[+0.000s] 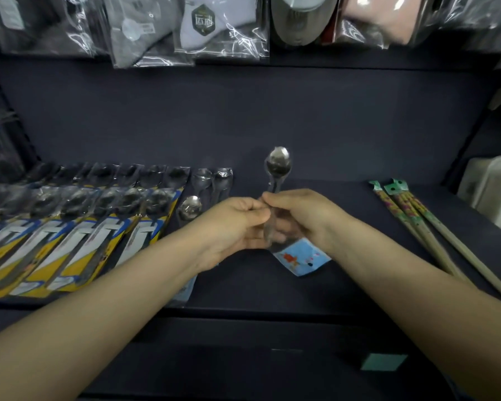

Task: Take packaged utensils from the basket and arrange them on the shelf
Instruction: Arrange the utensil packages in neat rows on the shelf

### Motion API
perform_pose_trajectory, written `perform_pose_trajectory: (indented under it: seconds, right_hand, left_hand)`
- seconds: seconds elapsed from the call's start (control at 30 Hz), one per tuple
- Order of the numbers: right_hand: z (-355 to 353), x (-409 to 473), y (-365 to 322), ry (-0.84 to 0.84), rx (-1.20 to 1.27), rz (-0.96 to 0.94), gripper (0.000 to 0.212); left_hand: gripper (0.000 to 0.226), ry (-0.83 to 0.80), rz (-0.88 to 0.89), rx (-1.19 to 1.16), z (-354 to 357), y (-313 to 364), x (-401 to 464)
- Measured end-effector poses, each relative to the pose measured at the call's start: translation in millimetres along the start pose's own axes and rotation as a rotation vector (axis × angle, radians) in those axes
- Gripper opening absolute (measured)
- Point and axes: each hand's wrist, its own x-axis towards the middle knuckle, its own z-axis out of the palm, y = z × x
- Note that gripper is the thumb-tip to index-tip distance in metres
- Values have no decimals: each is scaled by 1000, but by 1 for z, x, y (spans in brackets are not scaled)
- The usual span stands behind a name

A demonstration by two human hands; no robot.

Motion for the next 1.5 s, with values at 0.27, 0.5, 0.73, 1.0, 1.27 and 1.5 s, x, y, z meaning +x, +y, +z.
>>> perform_pose_trajectory:
  seconds: [0.27, 0.5, 0.73, 1.0, 1.27, 1.5]
  right_hand:
    - [13, 7, -7, 109, 290, 55, 33]
    - [24, 5, -9, 124, 240, 37, 27]
    - [48, 3, 7, 114, 24, 6, 21]
    - [70, 5, 23, 38, -302, 110, 28]
    - [79, 16, 21, 85, -546, 103, 38]
    - [82, 0, 32, 395, -1144, -292, 43]
  left_hand:
    - [8, -27, 6, 107, -13, -13, -28]
    - [4, 149, 456, 809, -41, -11, -41]
    - [9, 306, 704, 1150, -54, -25, -49]
    - [12, 158, 557, 1402, -72, -21, -46]
    - [32, -16, 388, 1356, -107, -16, -66]
    - [72, -24, 366, 1399, -115, -38, -103]
